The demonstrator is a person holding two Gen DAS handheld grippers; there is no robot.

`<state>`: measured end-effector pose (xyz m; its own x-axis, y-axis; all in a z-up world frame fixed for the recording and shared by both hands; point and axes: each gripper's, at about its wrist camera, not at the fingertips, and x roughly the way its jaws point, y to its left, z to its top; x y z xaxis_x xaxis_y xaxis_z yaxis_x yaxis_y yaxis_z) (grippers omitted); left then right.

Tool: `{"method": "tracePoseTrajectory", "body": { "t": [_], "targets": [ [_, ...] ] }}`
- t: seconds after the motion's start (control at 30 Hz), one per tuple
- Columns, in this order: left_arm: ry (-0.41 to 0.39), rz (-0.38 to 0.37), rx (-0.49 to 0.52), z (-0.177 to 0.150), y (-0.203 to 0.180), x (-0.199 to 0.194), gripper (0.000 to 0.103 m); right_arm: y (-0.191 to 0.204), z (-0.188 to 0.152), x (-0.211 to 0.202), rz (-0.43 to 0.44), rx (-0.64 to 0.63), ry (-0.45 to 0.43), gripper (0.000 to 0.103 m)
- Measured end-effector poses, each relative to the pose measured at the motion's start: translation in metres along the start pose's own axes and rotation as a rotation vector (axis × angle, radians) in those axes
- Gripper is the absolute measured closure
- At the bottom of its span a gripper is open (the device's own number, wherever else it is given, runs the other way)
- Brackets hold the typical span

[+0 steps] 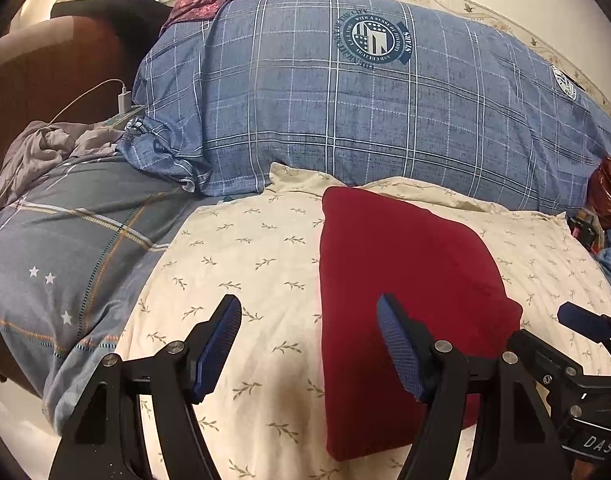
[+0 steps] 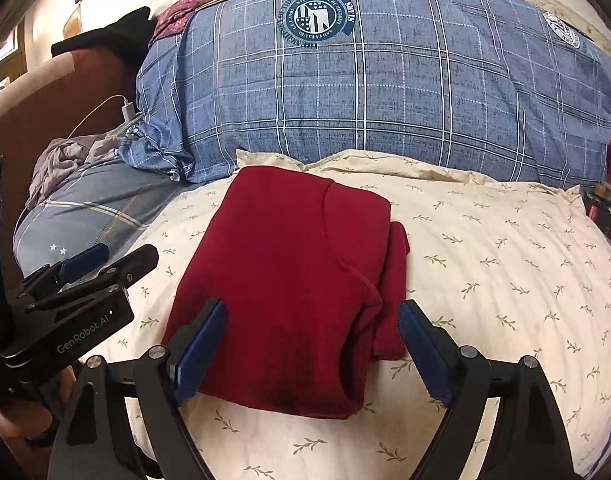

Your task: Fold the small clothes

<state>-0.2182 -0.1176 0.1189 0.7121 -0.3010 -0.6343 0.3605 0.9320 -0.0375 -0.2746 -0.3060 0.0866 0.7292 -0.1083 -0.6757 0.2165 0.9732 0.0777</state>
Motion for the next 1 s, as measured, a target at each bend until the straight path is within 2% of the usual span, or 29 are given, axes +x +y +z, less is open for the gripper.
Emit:
{"method": "tracePoseTrajectory", "body": {
  "t": [1.0],
  "targets": [
    [0.014, -0.001, 0.022, 0.001, -0.003, 0.012, 0.033, 0.007, -0.003, 0.013, -0.013, -0.016, 0.046, 0.015]
  ]
}}
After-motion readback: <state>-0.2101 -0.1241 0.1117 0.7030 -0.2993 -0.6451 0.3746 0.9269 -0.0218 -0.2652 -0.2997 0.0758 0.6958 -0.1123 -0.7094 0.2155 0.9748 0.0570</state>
